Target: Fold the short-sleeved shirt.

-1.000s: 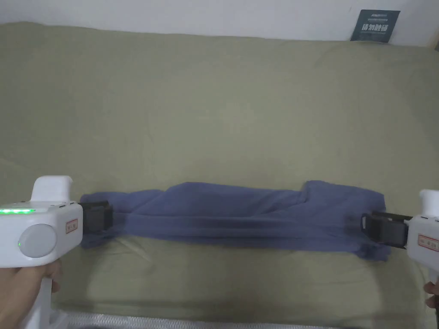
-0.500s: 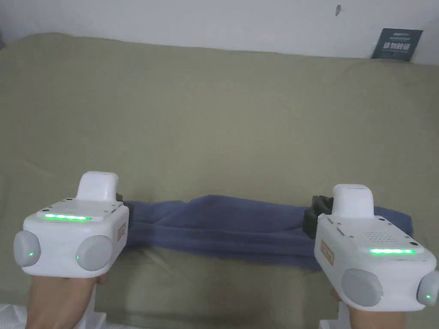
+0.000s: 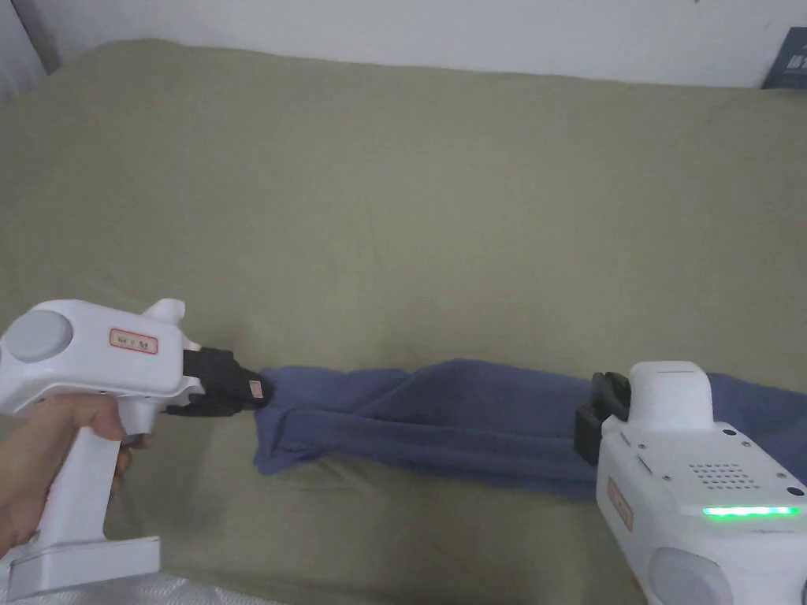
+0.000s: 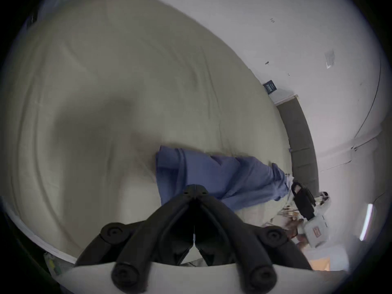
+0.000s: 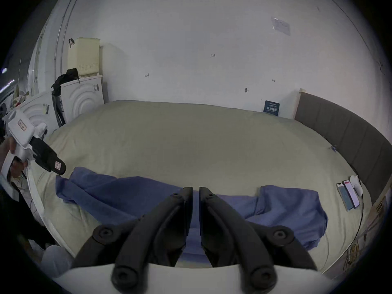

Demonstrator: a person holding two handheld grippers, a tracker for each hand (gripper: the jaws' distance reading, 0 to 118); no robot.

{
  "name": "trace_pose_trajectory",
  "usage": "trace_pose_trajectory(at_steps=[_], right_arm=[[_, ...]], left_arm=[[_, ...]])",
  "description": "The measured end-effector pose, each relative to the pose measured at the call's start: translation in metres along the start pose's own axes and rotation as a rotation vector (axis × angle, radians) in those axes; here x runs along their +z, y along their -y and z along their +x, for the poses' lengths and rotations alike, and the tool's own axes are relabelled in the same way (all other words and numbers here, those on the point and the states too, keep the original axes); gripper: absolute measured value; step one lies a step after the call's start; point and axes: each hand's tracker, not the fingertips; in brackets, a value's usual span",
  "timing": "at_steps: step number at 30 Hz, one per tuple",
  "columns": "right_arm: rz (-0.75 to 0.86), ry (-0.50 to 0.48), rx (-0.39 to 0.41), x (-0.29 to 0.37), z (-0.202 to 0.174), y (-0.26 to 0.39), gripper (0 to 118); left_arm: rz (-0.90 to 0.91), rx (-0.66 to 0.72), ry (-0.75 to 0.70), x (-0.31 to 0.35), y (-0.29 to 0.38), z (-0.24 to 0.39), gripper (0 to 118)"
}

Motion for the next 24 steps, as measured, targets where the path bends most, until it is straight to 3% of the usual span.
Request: trace_pose_trajectory(at_steps=[4,6,7,9,10,17,21,22,24], right_arm=[[-0.018,-0.002,0.021,-0.005,-0.002,0.001,12],[-0.022,0.0,0.029,-0.008,-0.003,-0.002,12],[-0.023,0.0,0.032,-0.008,-0.002,-0.002,12],[-0.025,0.005,0.037,-0.008,0.001,-0.003,12],[-0.027,0.007,0.037,-0.01,0.0,-0.006,12],[-0.04,0.017,0.027,-0.009,0.009,-0.004,12],[-0.04,0.027,0.024,-0.005,0.014,-0.004,12],[-0.041,0.027,0.02,-0.005,0.015,-0.005,12],[-0.038,0.026,0.014,-0.002,0.019,-0.006,12]], left_arm=[[-0.016,0.029,0.011,-0.008,0.0,-0.017,0],[-0.004,0.066,0.083,-0.01,-0.001,-0.024,3],[-0.003,0.077,0.103,-0.01,-0.001,-0.027,16],[-0.036,0.082,0.138,-0.02,0.0,-0.029,105],[-0.063,0.081,0.156,-0.026,0.001,-0.028,118],[-0.062,0.128,0.283,-0.04,0.013,-0.009,117],[-0.054,0.064,0.194,-0.054,0.012,0.009,115],[-0.057,0.066,0.189,-0.053,0.01,0.012,106],[-0.024,0.051,0.125,-0.056,-0.005,-0.007,6]])
